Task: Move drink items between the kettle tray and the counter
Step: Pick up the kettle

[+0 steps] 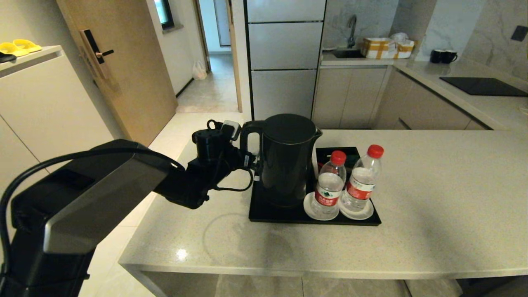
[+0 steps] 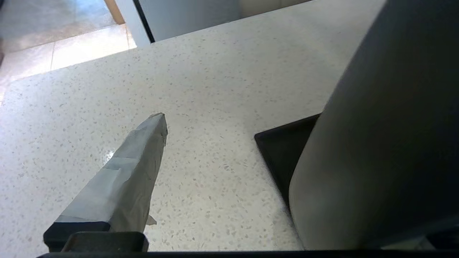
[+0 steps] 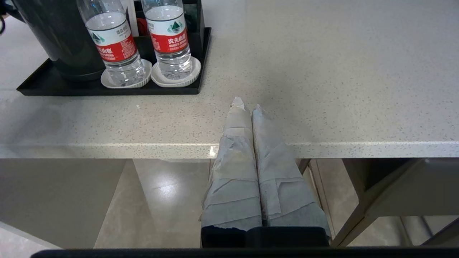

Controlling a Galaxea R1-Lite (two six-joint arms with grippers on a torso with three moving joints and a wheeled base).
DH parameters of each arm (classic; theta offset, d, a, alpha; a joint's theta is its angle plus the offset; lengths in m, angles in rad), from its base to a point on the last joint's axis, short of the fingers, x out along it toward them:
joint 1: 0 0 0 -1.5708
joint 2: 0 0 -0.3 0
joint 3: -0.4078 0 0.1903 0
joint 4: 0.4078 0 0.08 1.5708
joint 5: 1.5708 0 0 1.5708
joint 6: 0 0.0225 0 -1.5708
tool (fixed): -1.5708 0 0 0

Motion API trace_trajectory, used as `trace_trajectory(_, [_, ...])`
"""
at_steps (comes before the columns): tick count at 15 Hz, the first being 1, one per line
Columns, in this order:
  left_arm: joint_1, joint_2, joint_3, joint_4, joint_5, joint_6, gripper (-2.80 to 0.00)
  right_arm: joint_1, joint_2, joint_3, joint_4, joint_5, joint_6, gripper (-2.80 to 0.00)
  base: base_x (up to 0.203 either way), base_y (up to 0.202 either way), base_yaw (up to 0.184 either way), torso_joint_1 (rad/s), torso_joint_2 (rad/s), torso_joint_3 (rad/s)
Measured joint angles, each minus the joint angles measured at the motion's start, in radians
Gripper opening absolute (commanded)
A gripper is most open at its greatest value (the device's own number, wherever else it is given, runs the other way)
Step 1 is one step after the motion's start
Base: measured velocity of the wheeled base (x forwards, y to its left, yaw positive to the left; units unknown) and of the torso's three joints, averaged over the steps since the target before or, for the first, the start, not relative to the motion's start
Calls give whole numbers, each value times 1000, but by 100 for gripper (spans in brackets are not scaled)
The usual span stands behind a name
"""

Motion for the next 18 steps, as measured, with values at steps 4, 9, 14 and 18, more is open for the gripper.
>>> trace_trajectory(4, [-16, 10, -19, -8, 54, -8, -280, 1, 0, 2, 0, 0, 1, -280, 0, 0, 0, 0, 0, 0])
trace_trajectory(9, [-33, -18, 11, -10, 54, -22, -280, 0, 0, 2, 0, 0, 0, -280, 0, 0, 0, 0, 0, 0])
trace_trajectory(14, [-42, -70, 46, -4, 57, -40, -280, 1, 0, 2, 0, 0, 0, -280, 0, 0, 0, 0, 0, 0])
trace_trajectory(18, [-43, -99, 40, 13, 59, -86, -280, 0, 0, 1, 0, 0, 0, -280, 0, 0, 0, 0, 0, 0])
